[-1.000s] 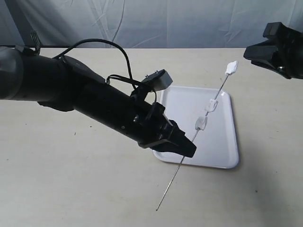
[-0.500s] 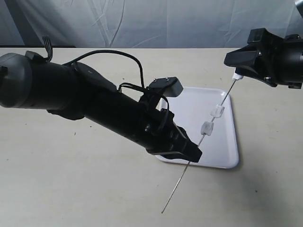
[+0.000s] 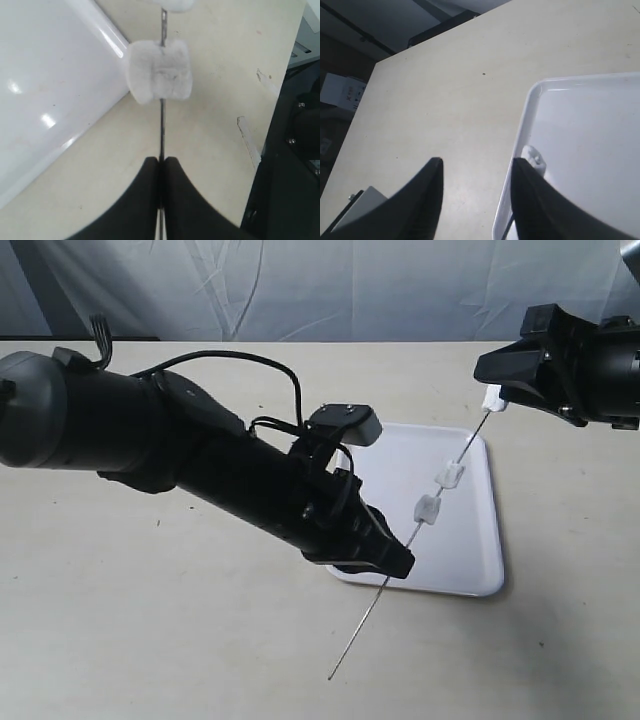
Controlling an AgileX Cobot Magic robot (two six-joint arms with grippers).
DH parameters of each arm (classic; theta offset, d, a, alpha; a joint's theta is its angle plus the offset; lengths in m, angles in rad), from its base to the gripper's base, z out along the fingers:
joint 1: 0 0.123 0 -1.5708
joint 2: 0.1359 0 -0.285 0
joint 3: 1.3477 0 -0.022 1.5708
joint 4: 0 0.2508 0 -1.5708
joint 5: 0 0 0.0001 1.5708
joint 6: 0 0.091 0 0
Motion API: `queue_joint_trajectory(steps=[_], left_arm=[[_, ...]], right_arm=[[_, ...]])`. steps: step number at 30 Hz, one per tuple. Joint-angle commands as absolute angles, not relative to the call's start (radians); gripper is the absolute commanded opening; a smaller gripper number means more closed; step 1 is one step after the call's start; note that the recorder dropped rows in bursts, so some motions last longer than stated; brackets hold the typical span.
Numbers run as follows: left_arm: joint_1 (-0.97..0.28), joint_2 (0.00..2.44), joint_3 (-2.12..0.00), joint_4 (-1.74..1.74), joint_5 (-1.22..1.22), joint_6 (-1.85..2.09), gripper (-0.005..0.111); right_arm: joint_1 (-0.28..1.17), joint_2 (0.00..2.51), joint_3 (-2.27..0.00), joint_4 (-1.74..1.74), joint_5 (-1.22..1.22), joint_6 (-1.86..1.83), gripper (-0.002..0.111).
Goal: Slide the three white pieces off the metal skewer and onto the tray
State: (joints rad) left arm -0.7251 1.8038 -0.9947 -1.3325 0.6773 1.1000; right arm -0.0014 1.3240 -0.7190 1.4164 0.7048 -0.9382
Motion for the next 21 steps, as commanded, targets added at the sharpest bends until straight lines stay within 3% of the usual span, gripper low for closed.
queue_joint_trajectory(steps=[1,21], left_arm=[[-0.699,1.793,-0.997,-1.329,0.680,1.096,0.000],[-0.680,1.750,-0.997,-1.345,0.762,1.092,0.000]], right_arm=[[0.000,1.321,-0.728,1.419,0.700,-0.940,0.042],[0.001,1.340,-0.729,1.396,0.651,-0.940,0.042]])
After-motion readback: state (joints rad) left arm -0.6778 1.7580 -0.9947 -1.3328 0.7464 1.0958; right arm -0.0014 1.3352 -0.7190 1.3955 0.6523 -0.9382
